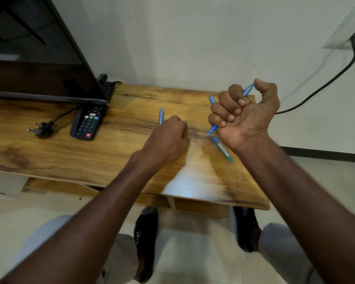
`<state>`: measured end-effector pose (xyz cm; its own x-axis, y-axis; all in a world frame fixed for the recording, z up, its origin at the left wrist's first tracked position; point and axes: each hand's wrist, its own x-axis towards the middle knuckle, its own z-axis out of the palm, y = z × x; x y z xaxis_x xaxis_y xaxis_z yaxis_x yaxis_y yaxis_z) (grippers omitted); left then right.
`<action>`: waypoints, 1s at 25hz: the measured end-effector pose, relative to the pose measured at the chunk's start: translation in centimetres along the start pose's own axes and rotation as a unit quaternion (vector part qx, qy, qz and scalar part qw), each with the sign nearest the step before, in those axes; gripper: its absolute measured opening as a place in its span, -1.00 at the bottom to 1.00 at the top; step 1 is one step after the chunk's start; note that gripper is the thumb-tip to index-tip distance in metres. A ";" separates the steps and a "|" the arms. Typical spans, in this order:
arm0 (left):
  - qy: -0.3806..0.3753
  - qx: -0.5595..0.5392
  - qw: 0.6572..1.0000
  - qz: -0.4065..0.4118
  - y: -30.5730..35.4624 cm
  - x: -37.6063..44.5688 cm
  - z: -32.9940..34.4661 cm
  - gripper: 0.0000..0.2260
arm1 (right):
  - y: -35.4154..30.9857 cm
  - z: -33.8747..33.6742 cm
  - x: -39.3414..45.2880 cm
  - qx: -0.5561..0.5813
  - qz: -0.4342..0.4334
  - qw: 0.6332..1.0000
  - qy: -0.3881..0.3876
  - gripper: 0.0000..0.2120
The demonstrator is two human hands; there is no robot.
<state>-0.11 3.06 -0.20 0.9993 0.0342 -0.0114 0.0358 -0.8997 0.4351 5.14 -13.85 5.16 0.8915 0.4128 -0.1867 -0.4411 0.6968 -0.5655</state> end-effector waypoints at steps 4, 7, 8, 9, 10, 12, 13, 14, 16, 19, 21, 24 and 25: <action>0.000 0.001 1.000 0.000 0.0 0.0 0.1 -0.86 | -0.1 -0.2 0.0 0.030 -0.001 1.000 0.007 -0.57; -0.001 0.000 1.000 0.001 -0.1 0.0 0.1 -0.87 | -0.1 -0.4 0.0 0.053 0.007 0.999 0.012 -0.58; 0.000 0.001 1.000 0.001 -0.1 0.0 0.1 -0.86 | -0.1 -0.4 0.0 0.061 0.008 0.998 0.013 -0.59; 0.000 0.002 1.000 0.001 -0.1 0.0 0.1 -0.86 | -0.1 -0.4 0.1 0.069 0.010 0.997 0.014 -0.58; 0.000 0.002 1.000 0.000 0.0 0.0 0.1 -0.86 | -0.1 -0.4 0.1 0.076 0.013 0.997 0.016 -0.57; 0.001 0.001 1.000 0.000 0.0 0.0 0.0 -0.86 | -0.2 -0.4 0.1 0.071 0.016 0.997 0.015 -0.56; 0.001 0.002 1.000 0.002 0.0 0.0 0.0 -0.86 | -0.3 -0.3 0.1 0.058 0.017 0.998 0.009 -0.56; 0.001 0.004 1.000 0.003 0.1 0.0 0.0 -0.85 | -0.3 -0.2 0.1 0.044 0.020 0.999 0.001 -0.55; 0.001 0.005 1.000 0.004 0.1 -0.1 -0.1 -0.86 | -0.2 0.0 0.1 0.024 0.023 0.999 -0.013 -0.54; 0.001 0.003 1.000 0.003 0.1 -0.1 -0.2 -0.87 | -0.1 0.1 0.1 0.029 0.012 0.999 -0.013 -0.56; 0.001 0.002 1.000 0.003 0.1 0.0 -0.2 -0.86 | -0.2 0.1 0.0 0.041 0.005 0.999 -0.007 -0.56; 0.002 0.002 1.000 0.003 0.1 -0.1 -0.2 -0.87 | -0.3 0.1 0.0 0.053 0.007 0.999 -0.002 -0.55; 0.002 0.002 1.000 0.005 0.1 -0.1 -0.1 -0.87 | -0.3 0.1 0.0 0.053 0.007 0.999 -0.001 -0.55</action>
<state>-0.16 3.00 -0.01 0.9996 0.0280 -0.0030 0.0265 -0.9018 0.4314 5.22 -13.99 5.44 0.8850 0.4237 -0.1932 -0.4622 0.7488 -0.4749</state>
